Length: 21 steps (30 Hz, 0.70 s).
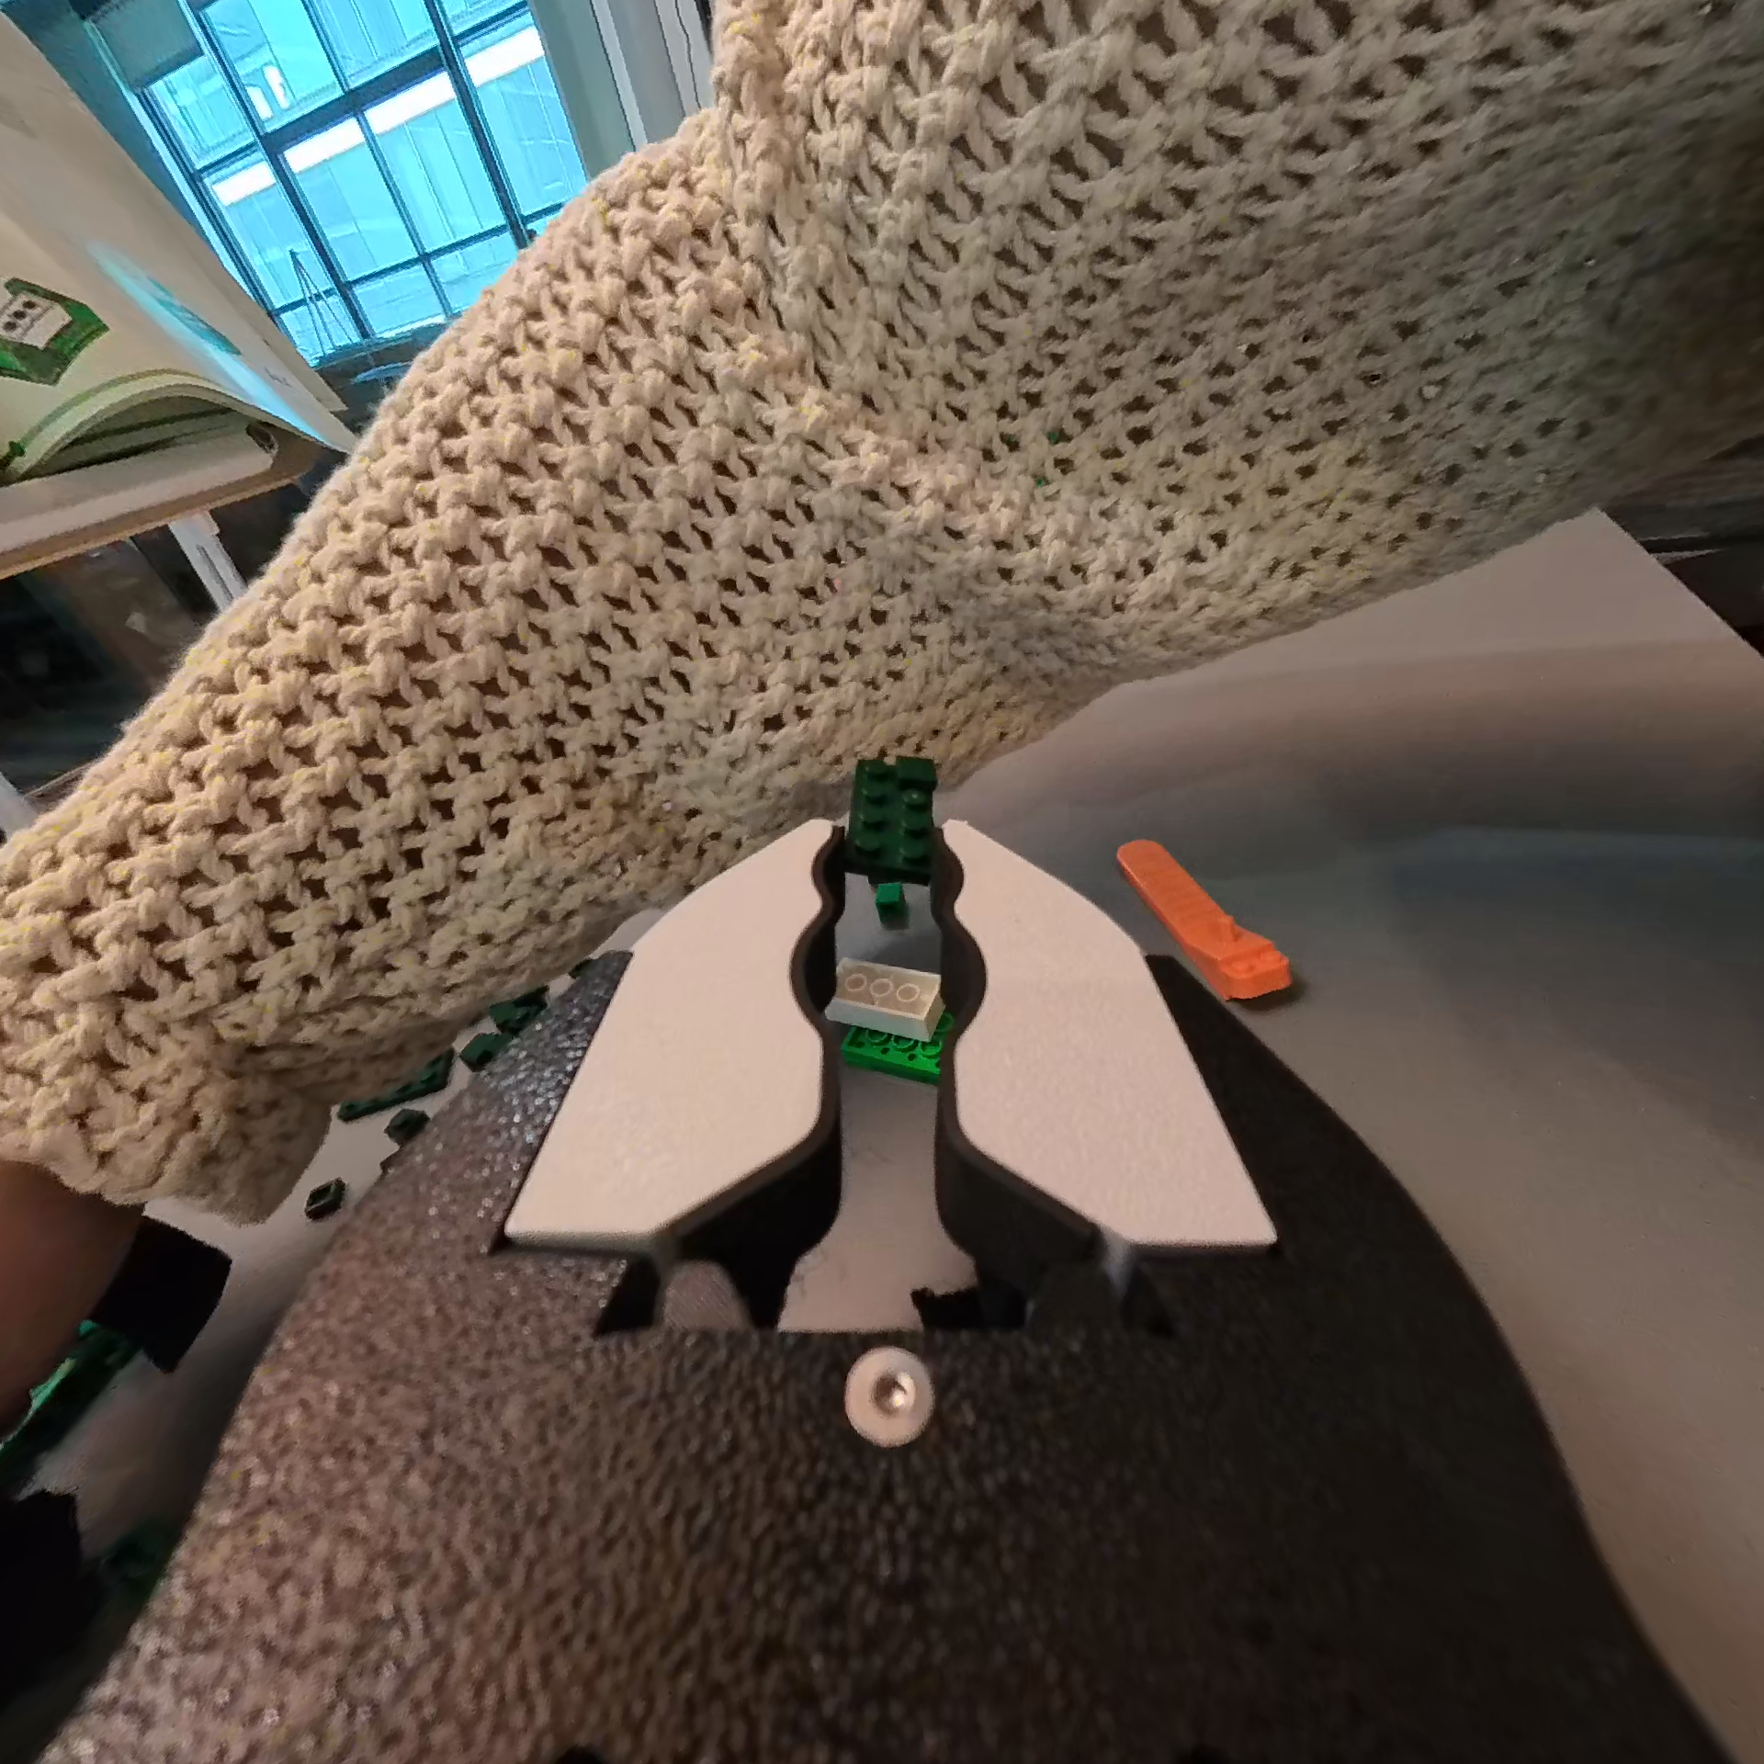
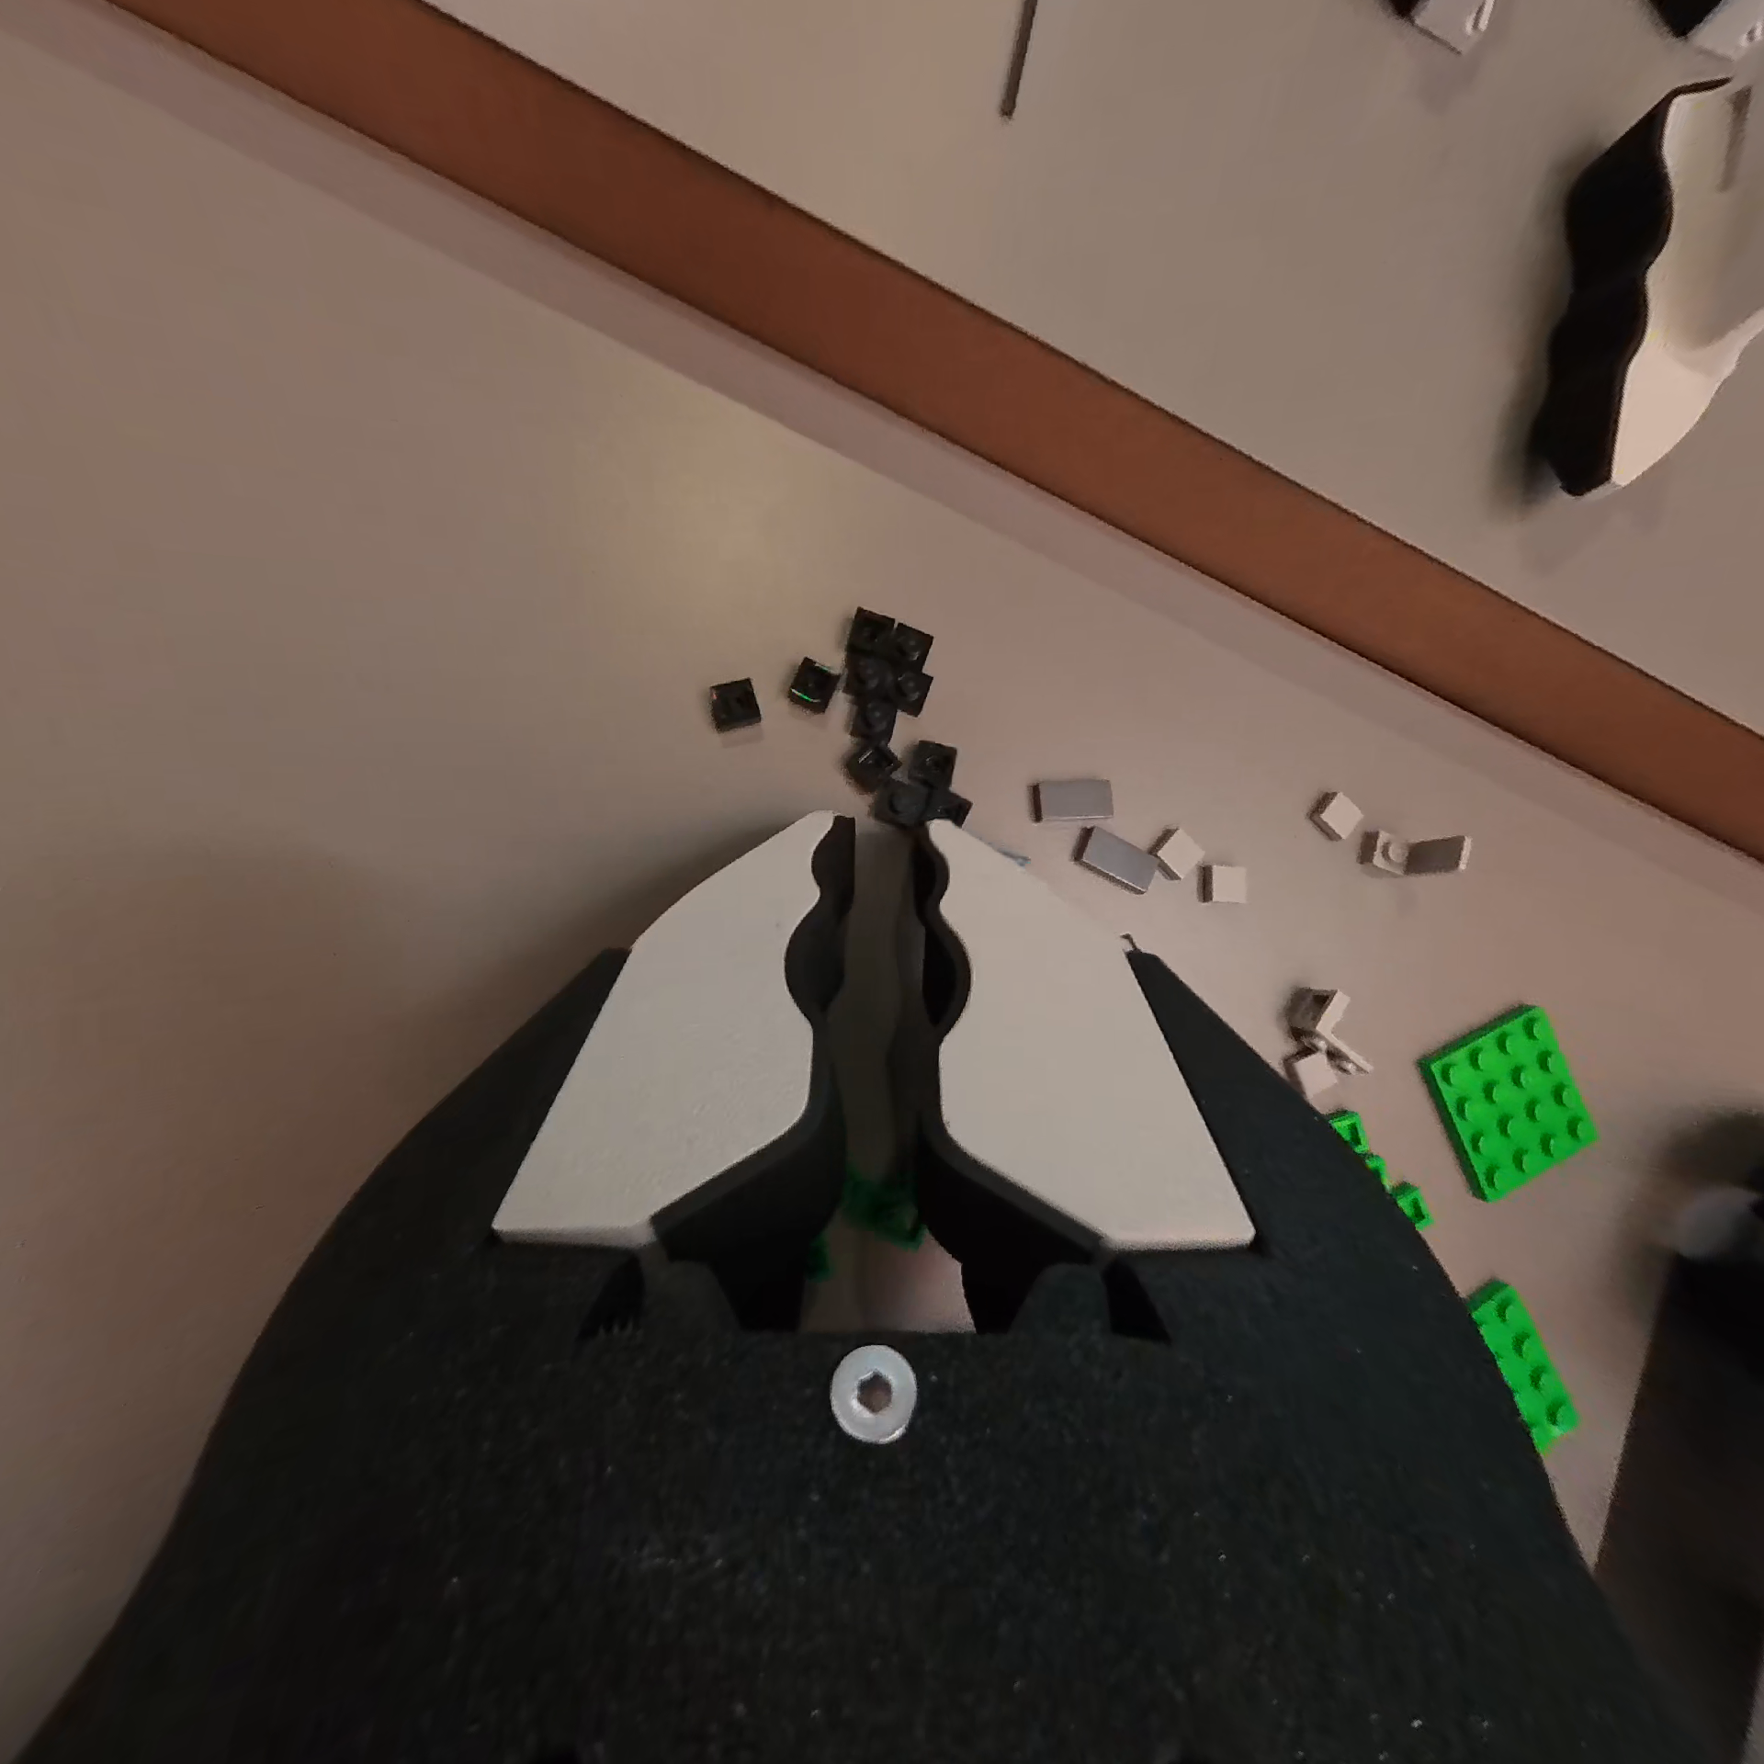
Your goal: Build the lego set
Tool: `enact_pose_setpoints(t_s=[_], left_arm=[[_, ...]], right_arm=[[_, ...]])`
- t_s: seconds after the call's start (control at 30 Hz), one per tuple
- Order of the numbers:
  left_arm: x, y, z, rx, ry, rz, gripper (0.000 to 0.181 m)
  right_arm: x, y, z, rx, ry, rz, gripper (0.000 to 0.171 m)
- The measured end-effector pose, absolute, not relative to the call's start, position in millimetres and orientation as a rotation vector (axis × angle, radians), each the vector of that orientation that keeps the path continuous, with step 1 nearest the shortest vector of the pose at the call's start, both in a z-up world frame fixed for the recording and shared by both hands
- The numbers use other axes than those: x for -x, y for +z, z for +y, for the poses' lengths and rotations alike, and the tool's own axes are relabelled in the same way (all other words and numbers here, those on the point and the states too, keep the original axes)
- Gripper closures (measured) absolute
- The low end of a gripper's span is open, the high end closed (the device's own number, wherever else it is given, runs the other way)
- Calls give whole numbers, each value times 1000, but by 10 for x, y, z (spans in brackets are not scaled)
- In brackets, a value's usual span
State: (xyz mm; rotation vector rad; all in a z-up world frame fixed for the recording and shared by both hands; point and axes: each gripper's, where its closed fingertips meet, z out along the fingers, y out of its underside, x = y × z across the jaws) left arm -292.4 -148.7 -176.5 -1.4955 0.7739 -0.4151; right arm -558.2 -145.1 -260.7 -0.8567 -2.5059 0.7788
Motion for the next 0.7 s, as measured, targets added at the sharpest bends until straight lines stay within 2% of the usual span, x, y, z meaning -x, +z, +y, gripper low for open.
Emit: enact_pose_setpoints(t_s=[0.5, 0.7], left_arm=[[2917, -1774, -1487, 1496, -413, 781, 165], [2926, -1772, -1483, 1497, -416, 773, 165]], right_arm=[[5596, -2581, -1419, 801, 750, -2460, 164], [5136, -2088, -1323, 892, 937, -2303, 164]])
